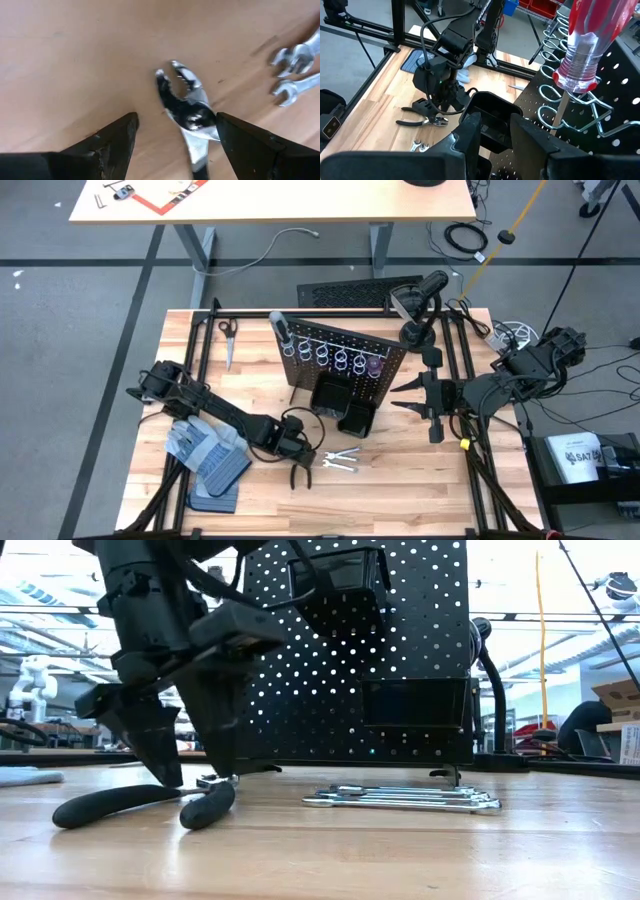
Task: Hang tools onto peg board
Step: Hang the black pliers on the black peg board
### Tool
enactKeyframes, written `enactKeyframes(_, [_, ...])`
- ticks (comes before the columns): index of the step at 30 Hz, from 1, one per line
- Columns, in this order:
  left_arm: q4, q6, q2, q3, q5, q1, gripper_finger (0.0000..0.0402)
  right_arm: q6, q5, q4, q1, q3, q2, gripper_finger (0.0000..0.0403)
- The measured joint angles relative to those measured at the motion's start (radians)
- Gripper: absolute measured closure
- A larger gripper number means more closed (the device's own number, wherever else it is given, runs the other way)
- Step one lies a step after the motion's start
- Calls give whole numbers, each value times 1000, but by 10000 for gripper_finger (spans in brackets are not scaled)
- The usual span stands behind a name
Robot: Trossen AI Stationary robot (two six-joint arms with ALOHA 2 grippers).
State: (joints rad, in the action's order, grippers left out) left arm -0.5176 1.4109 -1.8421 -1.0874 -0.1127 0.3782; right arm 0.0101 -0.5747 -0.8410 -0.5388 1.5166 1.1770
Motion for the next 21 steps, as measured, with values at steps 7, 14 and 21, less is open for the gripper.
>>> enactKeyframes(7, [-4, -6, 1, 12, -64, 2, 117, -4, 0, 0, 0, 0, 0, 303])
enactKeyframes(14, [-57, -113, 0, 13, -84, 1, 116, -4, 0, 1, 0, 0, 0, 303])
enactKeyframes(21, [-77, -135, 12, 7, -32, -1, 116, -3, 0, 6, 0, 0, 0, 303])
